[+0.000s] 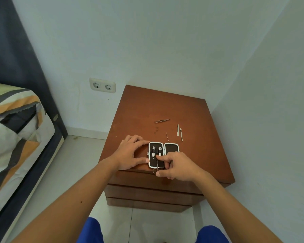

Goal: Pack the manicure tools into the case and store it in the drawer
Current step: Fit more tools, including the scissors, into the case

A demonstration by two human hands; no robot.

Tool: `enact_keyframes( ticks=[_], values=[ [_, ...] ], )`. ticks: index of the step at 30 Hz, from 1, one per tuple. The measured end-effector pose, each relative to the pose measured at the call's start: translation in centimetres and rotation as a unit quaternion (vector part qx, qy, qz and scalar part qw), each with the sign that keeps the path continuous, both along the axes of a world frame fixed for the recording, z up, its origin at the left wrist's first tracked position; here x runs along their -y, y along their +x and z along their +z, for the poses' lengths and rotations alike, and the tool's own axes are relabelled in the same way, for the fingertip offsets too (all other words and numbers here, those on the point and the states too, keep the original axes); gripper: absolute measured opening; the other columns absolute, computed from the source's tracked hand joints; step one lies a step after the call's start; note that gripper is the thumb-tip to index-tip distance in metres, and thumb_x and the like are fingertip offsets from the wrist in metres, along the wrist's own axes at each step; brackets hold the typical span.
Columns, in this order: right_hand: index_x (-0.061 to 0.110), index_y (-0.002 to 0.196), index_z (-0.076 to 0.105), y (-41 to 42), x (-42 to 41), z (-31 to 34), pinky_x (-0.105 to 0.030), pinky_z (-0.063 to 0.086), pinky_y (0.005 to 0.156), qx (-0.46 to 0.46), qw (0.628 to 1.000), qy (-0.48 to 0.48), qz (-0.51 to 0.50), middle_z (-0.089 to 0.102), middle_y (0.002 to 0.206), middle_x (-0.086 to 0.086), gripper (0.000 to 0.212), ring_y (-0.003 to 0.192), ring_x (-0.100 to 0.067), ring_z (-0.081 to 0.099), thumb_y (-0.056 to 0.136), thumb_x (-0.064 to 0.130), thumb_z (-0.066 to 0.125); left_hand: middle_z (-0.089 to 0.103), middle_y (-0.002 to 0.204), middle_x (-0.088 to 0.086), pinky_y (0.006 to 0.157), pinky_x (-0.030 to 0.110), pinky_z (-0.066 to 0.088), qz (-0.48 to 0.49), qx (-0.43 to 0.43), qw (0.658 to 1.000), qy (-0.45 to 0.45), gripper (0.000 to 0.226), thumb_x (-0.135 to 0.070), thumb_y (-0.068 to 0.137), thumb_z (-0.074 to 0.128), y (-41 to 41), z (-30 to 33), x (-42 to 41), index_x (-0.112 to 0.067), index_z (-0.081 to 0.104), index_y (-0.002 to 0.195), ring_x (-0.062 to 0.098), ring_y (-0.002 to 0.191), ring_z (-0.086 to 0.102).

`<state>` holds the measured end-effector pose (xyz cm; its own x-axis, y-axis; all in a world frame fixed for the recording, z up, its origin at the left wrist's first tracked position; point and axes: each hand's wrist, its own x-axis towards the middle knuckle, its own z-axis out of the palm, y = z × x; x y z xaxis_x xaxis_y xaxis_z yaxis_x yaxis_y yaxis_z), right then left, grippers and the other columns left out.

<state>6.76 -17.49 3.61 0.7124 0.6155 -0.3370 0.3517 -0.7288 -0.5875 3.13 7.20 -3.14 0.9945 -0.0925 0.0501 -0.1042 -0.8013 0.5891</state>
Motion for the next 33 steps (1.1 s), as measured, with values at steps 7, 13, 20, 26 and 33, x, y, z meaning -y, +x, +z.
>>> enact_keyframes(
  ticks=[7, 13, 20, 26, 33],
  values=[
    [0.02, 0.148, 0.059, 0.1, 0.0, -0.7, -0.032, 0.062, 0.064, -0.025, 0.998, 0.043, -0.033, 0.067, 0.068, 0.0, 0.078, 0.057, -0.015, 0.071, 0.078, 0.028, 0.093, 0.042, 0.144, -0.012, 0.113, 0.039, 0.03, -0.003, 0.011, 1.0, 0.002, 0.075, -0.065, 0.087, 0.069, 0.1, -0.3, -0.2, -0.041, 0.042, 0.152, 0.013, 0.132, 0.029],
    [0.017, 0.139, 0.067, 0.3, 0.0, -1.3, -0.028, 0.058, 0.052, -0.04, 0.993, 0.086, -0.074, 0.065, 0.068, 0.0, 0.059, 0.052, -0.02, 0.07, 0.084, 0.016, 0.088, 0.041, 0.143, -0.014, 0.111, 0.038, 0.031, -0.001, 0.008, 1.0, 0.006, 0.076, -0.066, 0.086, 0.069, 0.2, -0.6, -0.2, -0.042, 0.041, 0.152, 0.012, 0.131, 0.03],
    [0.016, 0.132, 0.072, 0.3, -0.2, -1.6, -0.028, 0.057, 0.05, -0.036, 0.989, 0.105, -0.1, 0.074, 0.072, -0.013, 0.054, 0.048, -0.02, 0.07, 0.081, 0.018, 0.09, 0.042, 0.142, -0.014, 0.111, 0.037, 0.031, -0.002, 0.01, 1.0, 0.002, 0.077, -0.067, 0.085, 0.07, 0.3, -0.6, -0.3, -0.041, 0.043, 0.152, 0.012, 0.131, 0.031],
    [0.02, 0.13, 0.073, 0.4, -0.1, -1.7, -0.031, 0.059, 0.05, -0.024, 0.989, 0.106, -0.099, 0.075, 0.074, -0.013, 0.046, 0.051, -0.026, 0.073, 0.086, 0.023, 0.087, 0.042, 0.142, -0.014, 0.11, 0.038, 0.031, -0.007, 0.015, 1.0, 0.002, 0.077, -0.069, 0.084, 0.069, 0.3, -0.8, -0.3, -0.042, 0.043, 0.152, 0.012, 0.131, 0.031],
    [0.023, 0.116, 0.077, 0.0, -0.8, -1.6, -0.03, 0.051, 0.039, 0.008, 0.984, 0.118, -0.134, 0.071, 0.071, -0.014, 0.03, 0.043, -0.024, 0.069, 0.087, 0.027, 0.086, 0.042, 0.142, -0.014, 0.111, 0.039, 0.032, -0.003, 0.013, 1.0, 0.006, 0.078, -0.069, 0.084, 0.069, 0.3, -0.8, -0.3, -0.042, 0.042, 0.152, 0.012, 0.131, 0.031]
  ],
)
